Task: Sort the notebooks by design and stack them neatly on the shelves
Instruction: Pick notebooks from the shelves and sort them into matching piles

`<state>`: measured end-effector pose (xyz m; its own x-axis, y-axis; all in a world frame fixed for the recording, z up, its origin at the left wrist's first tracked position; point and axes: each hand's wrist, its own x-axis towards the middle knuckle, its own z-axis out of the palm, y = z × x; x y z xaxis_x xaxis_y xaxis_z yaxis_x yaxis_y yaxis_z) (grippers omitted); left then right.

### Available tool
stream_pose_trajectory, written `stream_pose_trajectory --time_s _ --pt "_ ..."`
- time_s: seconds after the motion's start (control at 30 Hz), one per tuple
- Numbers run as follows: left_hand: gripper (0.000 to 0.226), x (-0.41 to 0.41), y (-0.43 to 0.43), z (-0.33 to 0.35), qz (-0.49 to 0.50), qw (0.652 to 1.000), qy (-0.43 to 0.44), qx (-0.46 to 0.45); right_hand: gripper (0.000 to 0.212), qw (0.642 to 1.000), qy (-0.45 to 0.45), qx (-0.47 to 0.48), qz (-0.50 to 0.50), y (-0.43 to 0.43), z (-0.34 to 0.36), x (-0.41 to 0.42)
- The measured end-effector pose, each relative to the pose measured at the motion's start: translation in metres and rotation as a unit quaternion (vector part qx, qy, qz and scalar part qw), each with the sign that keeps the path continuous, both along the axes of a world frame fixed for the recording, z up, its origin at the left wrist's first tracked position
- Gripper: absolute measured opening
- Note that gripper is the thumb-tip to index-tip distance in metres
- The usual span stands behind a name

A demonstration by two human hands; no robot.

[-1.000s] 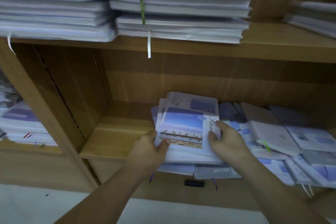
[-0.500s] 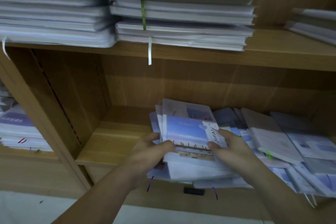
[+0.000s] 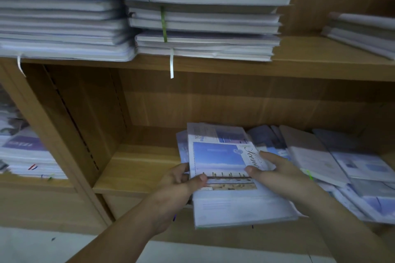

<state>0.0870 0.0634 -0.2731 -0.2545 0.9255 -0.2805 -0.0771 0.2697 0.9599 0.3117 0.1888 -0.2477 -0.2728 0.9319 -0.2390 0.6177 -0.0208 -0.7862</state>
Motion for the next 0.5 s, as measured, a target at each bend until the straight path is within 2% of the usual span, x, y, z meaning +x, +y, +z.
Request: stream_pose_trajectory --time_s 0.1,0.17,0.3,0.4,0.5 --pt "0.031 0.005 -0.009 0.003 0.006 1.0 -0.009 0.015 0.068 0.999 0.042 -0.006 -0.019 -0.005 0.005 0.011" --pt "0.035 0.006 -0.016 0.008 -0.009 1.0 0.007 0.025 0.065 0.996 0.08 -0.035 0.002 -0.013 0.009 0.016" --pt "0.039 0.011 -0.036 0.019 -0.032 0.998 0.037 0.04 0.077 0.997 0.071 -0.033 0.027 -0.034 0.02 0.023" --pt "0.039 0.018 -0.059 0.026 -0.05 0.996 0.064 0.048 0.078 0.997 0.046 -0.014 0.058 -0.057 0.035 0.035" --pt "0.049 0.025 -0.089 0.044 -0.077 0.992 0.075 0.062 0.081 0.994 0.06 -0.044 0.076 -0.089 0.054 0.05"
